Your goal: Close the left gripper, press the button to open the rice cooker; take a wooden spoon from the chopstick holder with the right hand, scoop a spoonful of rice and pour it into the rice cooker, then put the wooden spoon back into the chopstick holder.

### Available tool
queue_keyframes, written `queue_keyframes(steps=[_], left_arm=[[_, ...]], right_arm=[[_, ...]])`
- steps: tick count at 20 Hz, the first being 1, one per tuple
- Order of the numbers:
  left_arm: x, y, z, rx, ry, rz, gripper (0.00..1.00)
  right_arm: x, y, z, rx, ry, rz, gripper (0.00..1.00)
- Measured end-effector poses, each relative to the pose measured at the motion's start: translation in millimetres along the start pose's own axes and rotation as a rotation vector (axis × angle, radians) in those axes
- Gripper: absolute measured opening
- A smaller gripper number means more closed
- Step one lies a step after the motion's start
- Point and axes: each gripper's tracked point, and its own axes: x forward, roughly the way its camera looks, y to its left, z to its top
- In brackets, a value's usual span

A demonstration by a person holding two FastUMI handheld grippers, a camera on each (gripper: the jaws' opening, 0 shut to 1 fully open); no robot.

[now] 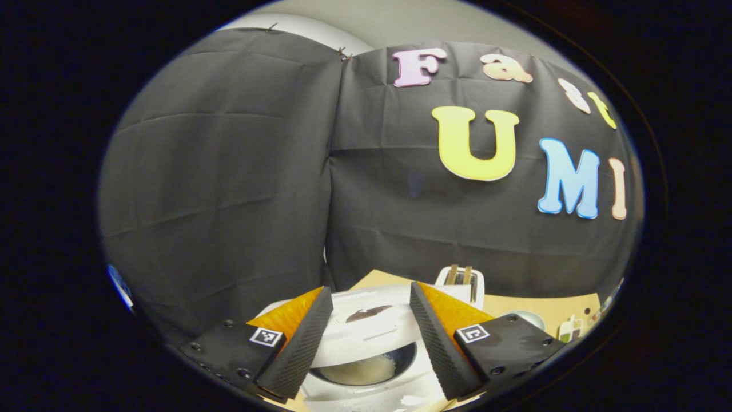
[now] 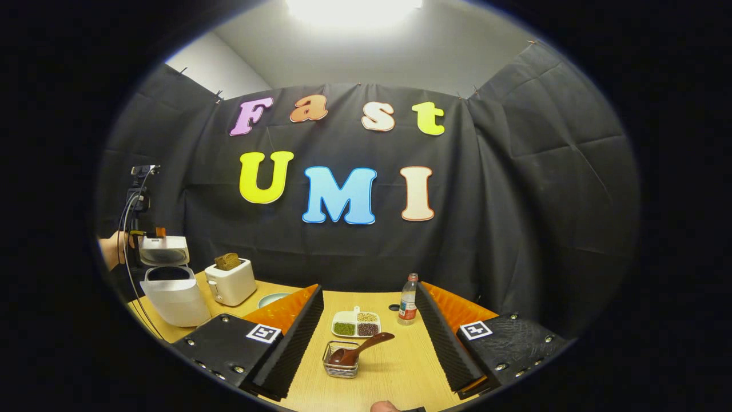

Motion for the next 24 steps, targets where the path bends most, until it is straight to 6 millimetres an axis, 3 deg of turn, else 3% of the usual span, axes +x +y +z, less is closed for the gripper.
queue_keyframes(steps=[3, 5, 7, 9, 10, 12, 13, 16, 22, 23, 24], left_arm=[[-6, -3, -31, -0.021, 0.051, 0.003, 0.96], [-13, -7, -48, -0.007, 0.068, 0.008, 0.92], [-18, -7, -59, 0.004, 0.078, 0.013, 0.96], [-21, -7, -68, 0.009, 0.087, 0.015, 0.92], [-21, -8, -72, 0.016, 0.092, 0.016, 0.96], [-23, -11, -75, 0.022, 0.104, 0.018, 0.96], [-24, -10, -84, 0.023, 0.113, 0.018, 0.92], [-26, -9, -104, 0.042, 0.133, 0.018, 0.99], [-22, -11, -120, 0.087, 0.16, 0.024, 0.96], [-21, -11, -124, 0.092, 0.169, 0.023, 1.0], [-20, -11, -125, 0.091, 0.173, 0.021, 0.96]], right_arm=[[-1, -11, -3, 0.004, -0.002, 0.001, 0.98], [0, -17, -4, 0.012, 0.0, -0.001, 0.98], [-1, -23, -7, 0.02, 0.002, -0.003, 0.98], [-2, -26, -10, 0.023, 0.007, -0.003, 0.98], [-2, -27, -12, 0.022, 0.01, -0.002, 0.98], [-4, -29, -13, 0.015, 0.011, -0.001, 0.98], [-4, -29, -14, 0.013, 0.012, 0.0, 0.98], [-6, -32, -15, 0.009, 0.012, -0.001, 0.98], [-8, -37, -19, 0.009, 0.022, -0.017, 0.98], [-8, -35, -19, 0.009, 0.022, -0.017, 0.98], [-8, -34, -18, 0.007, 0.019, -0.019, 0.98]])
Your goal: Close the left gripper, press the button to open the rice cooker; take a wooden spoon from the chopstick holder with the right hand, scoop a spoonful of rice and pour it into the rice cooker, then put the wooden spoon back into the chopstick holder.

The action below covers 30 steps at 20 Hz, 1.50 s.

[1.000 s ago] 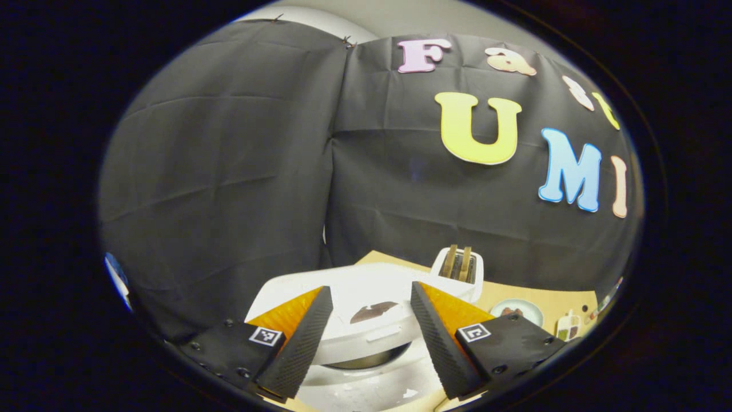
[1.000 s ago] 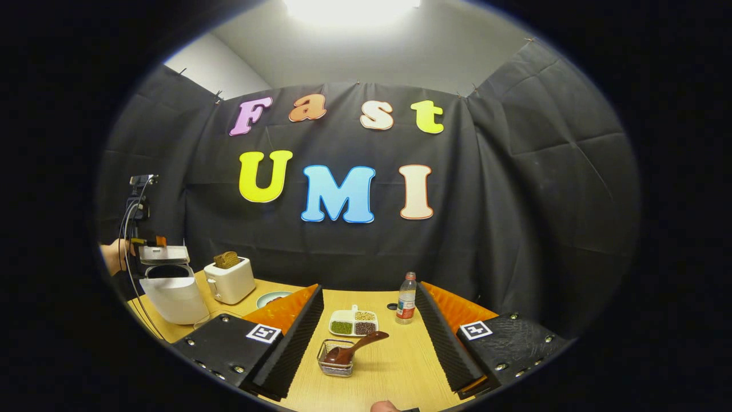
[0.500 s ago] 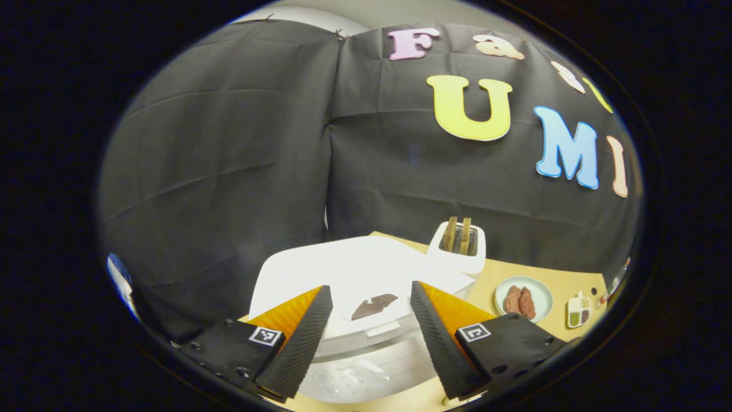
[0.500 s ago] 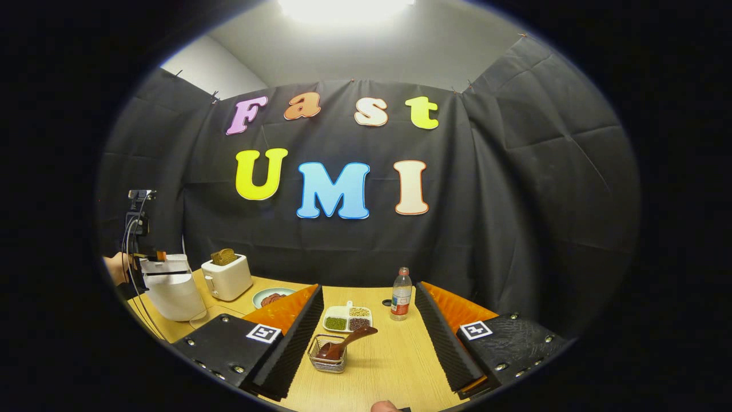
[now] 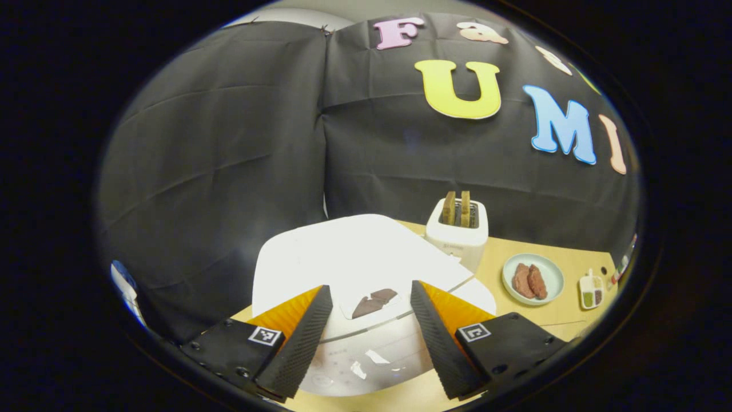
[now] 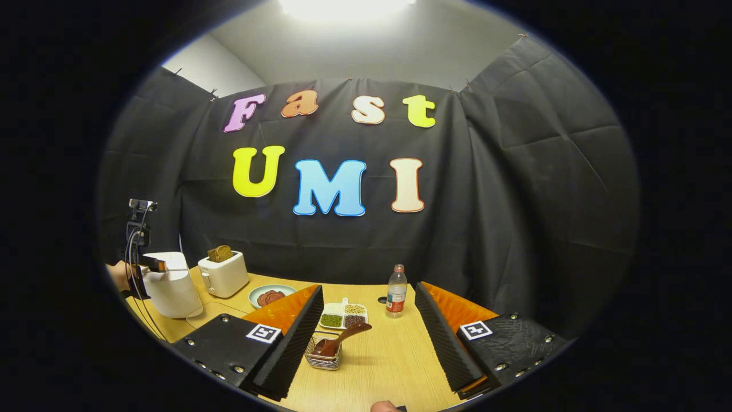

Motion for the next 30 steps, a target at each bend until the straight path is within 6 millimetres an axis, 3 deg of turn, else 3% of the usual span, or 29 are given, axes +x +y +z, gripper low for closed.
queue_keyframes(steps=[1, 2, 4, 5, 8, 13, 16, 19, 24, 30], left_arm=[[0, 0, 1, 0.001, -0.008, -0.002, 0.94], [-2, -1, 0, 0.019, -0.001, -0.008, 1.0], [-3, -2, -3, 0.014, -0.001, -0.022, 0.94], [-4, -2, -1, 0.012, -0.013, -0.037, 0.97], [-15, -3, 5, -0.002, -0.048, -0.107, 0.95], [-81, -4, 59, -0.012, -0.226, -0.207, 0.97], [-132, -3, 90, -0.025, -0.319, -0.265, 0.97], [-179, -5, 105, -0.019, -0.397, -0.303, 0.96], [-240, -15, 103, 0.04, -0.486, -0.374, 0.96], [-283, -21, 89, 0.034, -0.53, -0.416, 0.95]], right_arm=[[-1, 2, 2, -0.004, -0.005, 0.001, 0.98], [-1, 3, 4, -0.01, -0.009, 0.001, 0.98], [0, 10, 6, -0.01, -0.017, 0.007, 0.98], [0, 16, 7, -0.003, -0.017, 0.015, 0.98], [2, 38, 16, 0.003, -0.03, 0.046, 0.98], [5, 80, 42, -0.024, -0.085, 0.097, 0.98], [7, 101, 49, 0.008, -0.099, 0.12, 0.97], [8, 119, 54, 0.035, -0.107, 0.132, 0.96], [5, 138, 64, 0.061, -0.14, 0.14, 0.96], [-5, 150, 68, 0.099, -0.17, 0.126, 0.96]])
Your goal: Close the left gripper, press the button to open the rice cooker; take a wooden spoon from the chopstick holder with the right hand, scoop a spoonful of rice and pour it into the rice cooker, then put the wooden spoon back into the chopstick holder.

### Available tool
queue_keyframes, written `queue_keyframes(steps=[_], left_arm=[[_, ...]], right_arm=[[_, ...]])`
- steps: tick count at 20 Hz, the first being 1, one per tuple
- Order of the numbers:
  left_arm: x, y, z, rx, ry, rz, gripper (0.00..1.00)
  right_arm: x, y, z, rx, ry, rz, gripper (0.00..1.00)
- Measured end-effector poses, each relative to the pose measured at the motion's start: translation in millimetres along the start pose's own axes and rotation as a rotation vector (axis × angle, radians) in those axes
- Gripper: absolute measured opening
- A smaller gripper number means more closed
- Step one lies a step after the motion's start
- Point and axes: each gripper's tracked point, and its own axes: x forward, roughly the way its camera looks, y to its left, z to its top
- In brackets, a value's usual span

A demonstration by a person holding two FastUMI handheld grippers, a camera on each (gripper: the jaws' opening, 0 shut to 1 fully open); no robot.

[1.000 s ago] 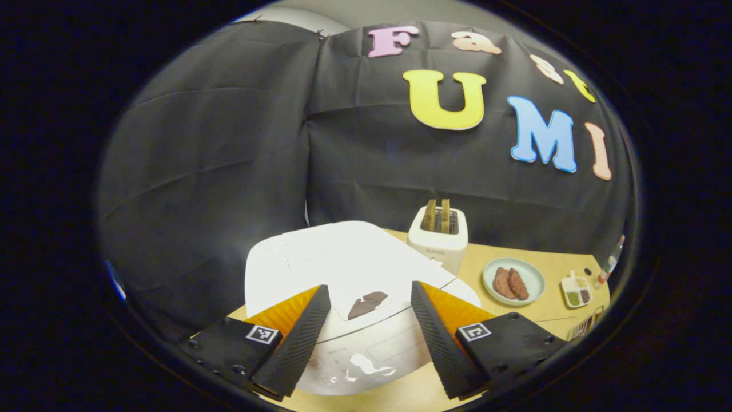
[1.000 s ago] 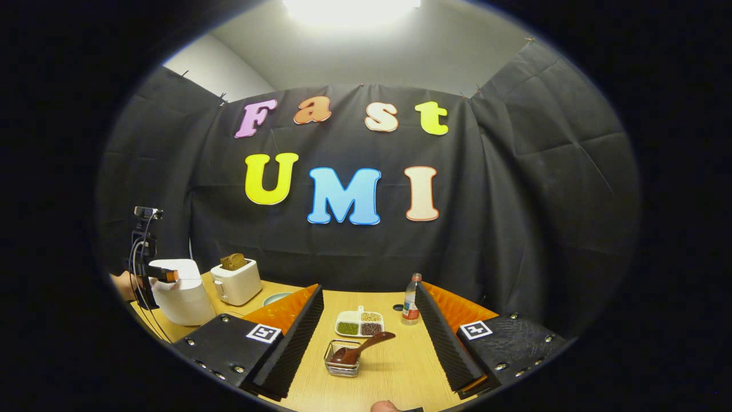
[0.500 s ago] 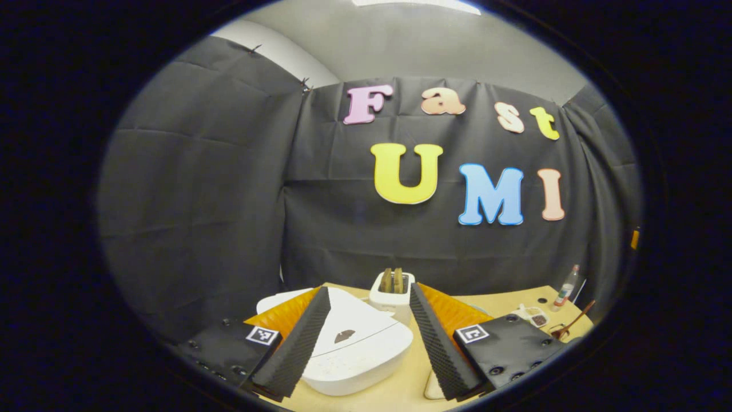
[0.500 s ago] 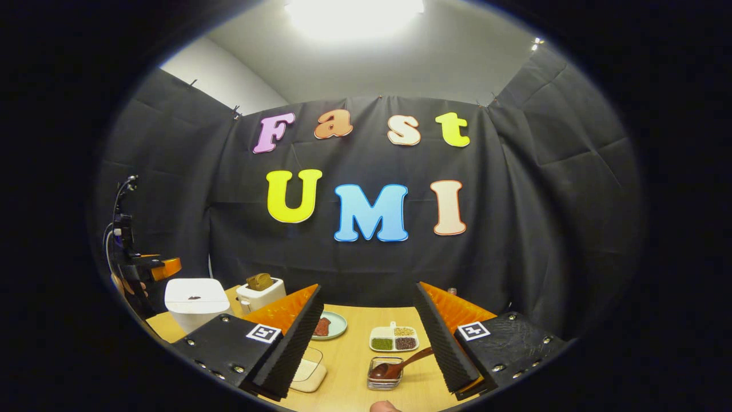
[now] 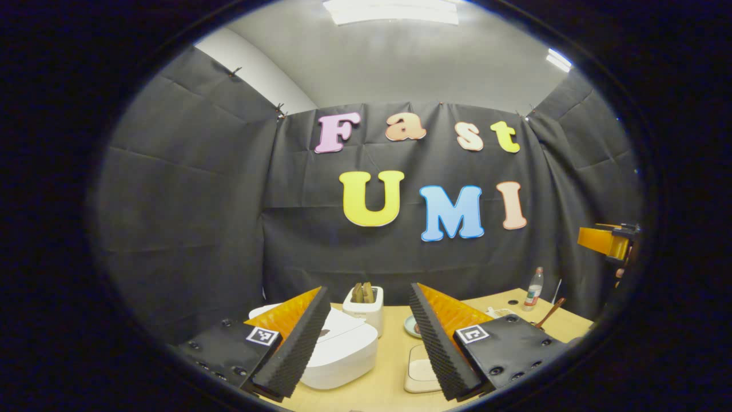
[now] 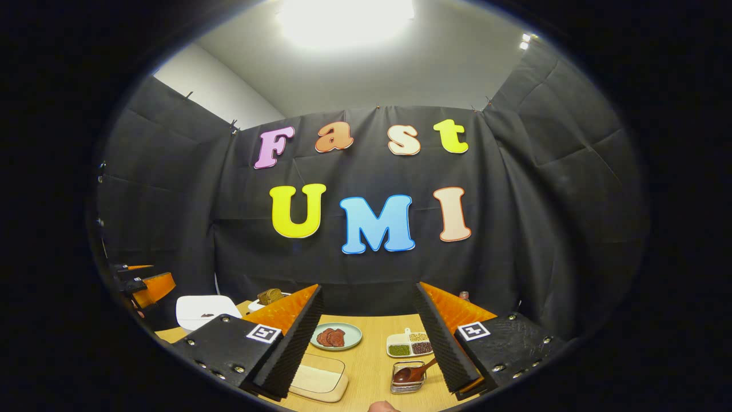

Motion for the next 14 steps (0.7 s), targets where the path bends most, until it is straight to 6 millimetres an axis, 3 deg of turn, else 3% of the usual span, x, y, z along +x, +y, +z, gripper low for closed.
queue_keyframes(steps=[4, 14], left_arm=[[-9, -8, 6, 0.044, -0.038, -0.01, 0.96], [0, -2, 10, 0.004, -0.032, -0.004, 0.97]], right_arm=[[-4, 12, -5, -0.012, -0.003, 0.012, 0.96], [-4, 20, -2, -0.04, -0.008, 0.005, 0.96]])
